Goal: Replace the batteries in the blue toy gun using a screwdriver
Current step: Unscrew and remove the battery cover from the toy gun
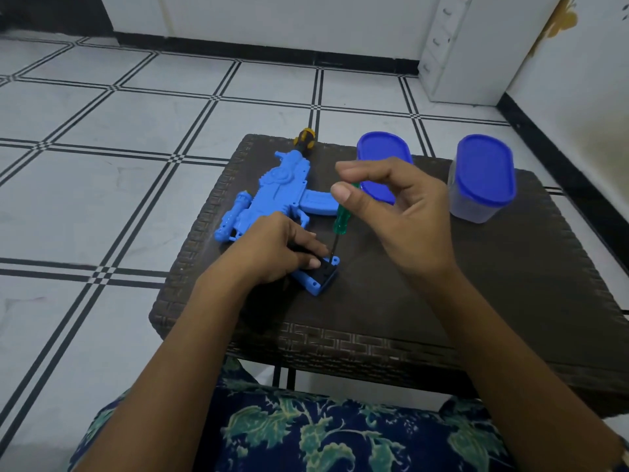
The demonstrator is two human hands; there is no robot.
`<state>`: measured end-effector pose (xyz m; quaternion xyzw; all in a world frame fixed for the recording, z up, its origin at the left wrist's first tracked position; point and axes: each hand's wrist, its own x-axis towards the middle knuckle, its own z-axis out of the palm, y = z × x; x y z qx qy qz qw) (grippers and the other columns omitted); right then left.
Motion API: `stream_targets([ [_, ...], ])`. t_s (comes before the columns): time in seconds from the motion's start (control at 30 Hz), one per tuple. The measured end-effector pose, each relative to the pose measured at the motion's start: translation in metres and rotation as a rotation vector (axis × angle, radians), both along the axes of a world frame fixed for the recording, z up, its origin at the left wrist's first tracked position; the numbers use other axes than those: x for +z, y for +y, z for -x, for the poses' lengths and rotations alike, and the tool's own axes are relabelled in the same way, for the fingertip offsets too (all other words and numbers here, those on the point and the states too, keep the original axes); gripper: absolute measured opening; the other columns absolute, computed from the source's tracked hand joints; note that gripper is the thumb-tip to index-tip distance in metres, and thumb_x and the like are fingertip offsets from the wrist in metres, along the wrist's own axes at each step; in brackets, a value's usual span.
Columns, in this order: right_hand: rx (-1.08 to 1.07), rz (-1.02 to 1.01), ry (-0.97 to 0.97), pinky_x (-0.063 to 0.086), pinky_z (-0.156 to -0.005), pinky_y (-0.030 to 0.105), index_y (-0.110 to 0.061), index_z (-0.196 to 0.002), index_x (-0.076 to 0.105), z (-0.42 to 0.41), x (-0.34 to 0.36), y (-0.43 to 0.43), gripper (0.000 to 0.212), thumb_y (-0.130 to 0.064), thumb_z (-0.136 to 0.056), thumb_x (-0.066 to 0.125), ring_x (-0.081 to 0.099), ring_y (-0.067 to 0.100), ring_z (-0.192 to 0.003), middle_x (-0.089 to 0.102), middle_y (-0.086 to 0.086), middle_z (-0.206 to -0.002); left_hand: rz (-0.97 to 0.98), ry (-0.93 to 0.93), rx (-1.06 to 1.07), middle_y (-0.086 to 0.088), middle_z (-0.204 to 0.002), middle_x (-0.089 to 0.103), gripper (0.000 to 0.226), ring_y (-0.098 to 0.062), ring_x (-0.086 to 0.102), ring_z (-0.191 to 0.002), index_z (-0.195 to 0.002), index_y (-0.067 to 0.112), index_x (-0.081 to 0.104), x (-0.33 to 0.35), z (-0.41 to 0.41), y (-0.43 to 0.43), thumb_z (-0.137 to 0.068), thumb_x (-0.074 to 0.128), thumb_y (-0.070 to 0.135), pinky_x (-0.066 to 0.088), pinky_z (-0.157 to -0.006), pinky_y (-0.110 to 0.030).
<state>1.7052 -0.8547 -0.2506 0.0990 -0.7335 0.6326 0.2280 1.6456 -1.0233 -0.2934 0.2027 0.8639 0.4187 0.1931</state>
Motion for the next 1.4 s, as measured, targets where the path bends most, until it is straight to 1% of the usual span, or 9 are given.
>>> stream_targets([
  [0.13, -0.036, 0.041, -0.012, 0.053, -0.064, 0.02, -0.006, -0.085, 0.07, 0.001, 0.0038, 0.0009, 0.014, -0.005, -0.075, 0.08, 0.065, 0.006, -0.077, 0.07, 0.004, -0.081, -0.013, 0.006, -0.002, 0.006, -0.109, 0.072, 0.033, 0.004, 0.057, -0.113, -0.08, 0.039, 0.074, 0.0008, -0.0006, -0.0013, -0.073, 0.079, 0.007, 0.04, -0.107, -0.03],
  [0.27, 0.018, 0.061, -0.062, 0.054, -0.071, 0.017, -0.002, -0.106, 0.067, -0.0007, 0.0058, 0.0024, 0.021, 0.001, -0.085, 0.069, 0.071, 0.009, -0.09, 0.074, 0.009, -0.095, -0.009, 0.001, -0.007, 0.007, -0.108, 0.072, 0.03, 0.005, 0.057, -0.112, -0.085, 0.035, 0.075, 0.001, -0.0009, -0.0013, -0.074, 0.078, 0.007, 0.04, -0.108, -0.029],
  [0.37, 0.015, 0.036, -0.055, 0.054, -0.075, 0.018, -0.001, -0.105, 0.07, -0.0019, 0.0036, 0.0008, 0.017, -0.001, -0.089, 0.066, 0.071, 0.01, -0.092, 0.074, 0.008, -0.096, -0.001, -0.007, -0.013, 0.008, -0.107, 0.072, 0.029, 0.005, 0.057, -0.113, -0.085, 0.034, 0.076, 0.0011, 0.0002, -0.0018, -0.074, 0.078, 0.008, 0.04, -0.107, -0.029],
  [0.6, -0.078, -0.113, 0.028, 0.046, -0.057, 0.014, -0.014, -0.096, 0.073, 0.0016, 0.0013, -0.0027, 0.021, -0.01, -0.077, 0.081, 0.062, 0.003, -0.074, 0.069, 0.001, -0.086, -0.009, -0.008, -0.025, 0.006, -0.105, 0.073, 0.027, 0.005, 0.057, -0.112, -0.09, 0.028, 0.077, 0.0011, 0.0, -0.002, -0.075, 0.078, 0.007, 0.04, -0.107, -0.028],
  [0.7, -0.033, -0.098, 0.0, 0.058, -0.065, 0.026, -0.014, -0.106, 0.07, 0.0016, 0.0017, -0.003, 0.022, -0.003, -0.087, 0.07, 0.07, 0.013, -0.088, 0.073, 0.005, -0.096, 0.007, -0.015, -0.019, 0.007, -0.106, 0.072, 0.026, 0.004, 0.057, -0.113, -0.091, 0.028, 0.077, 0.0032, -0.0004, -0.0025, -0.075, 0.078, 0.008, 0.04, -0.107, -0.027],
  [0.8, 0.016, -0.062, -0.015, 0.053, -0.067, 0.019, -0.009, -0.104, 0.07, -0.0002, 0.0006, -0.0022, 0.018, 0.001, -0.09, 0.063, 0.071, 0.018, -0.094, 0.074, 0.008, -0.097, 0.027, -0.011, -0.006, 0.006, -0.106, 0.072, 0.025, 0.003, 0.057, -0.112, -0.093, 0.025, 0.077, 0.0057, -0.0027, -0.0014, -0.075, 0.077, 0.008, 0.041, -0.106, -0.025],
  [1.1, -0.059, -0.178, 0.07, 0.044, -0.062, 0.013, -0.016, -0.097, 0.072, -0.0043, 0.0008, -0.0005, 0.017, -0.009, -0.083, 0.076, 0.062, 0.005, -0.084, 0.069, 0.002, -0.091, 0.047, 0.005, -0.011, 0.008, -0.104, 0.073, 0.024, 0.003, 0.058, -0.112, -0.091, 0.027, 0.077, 0.0065, -0.0024, 0.0012, -0.076, 0.077, 0.009, 0.042, -0.104, -0.025],
  [1.3, -0.017, -0.144, 0.051, 0.059, -0.074, 0.035, -0.012, -0.103, 0.071, -0.0045, -0.0013, 0.001, 0.019, -0.001, -0.089, 0.064, 0.069, 0.016, -0.094, 0.073, 0.004, -0.097, 0.055, 0.016, -0.013, 0.008, -0.101, 0.073, 0.024, -0.001, 0.061, -0.108, -0.084, 0.031, 0.077, 0.0061, 0.0003, 0.0019, -0.074, 0.079, 0.01, 0.045, -0.103, -0.031],
  [1.4, -0.03, -0.161, 0.101, 0.054, -0.067, 0.024, -0.011, -0.096, 0.073, -0.0035, -0.0012, -0.0008, 0.011, -0.008, -0.086, 0.072, 0.066, 0.018, -0.093, 0.071, 0.004, -0.095, 0.052, 0.008, -0.016, 0.009, -0.101, 0.073, 0.025, -0.001, 0.06, -0.109, -0.081, 0.034, 0.076, 0.0068, -0.0002, 0.0011, -0.075, 0.078, 0.01, 0.044, -0.103, -0.032],
])
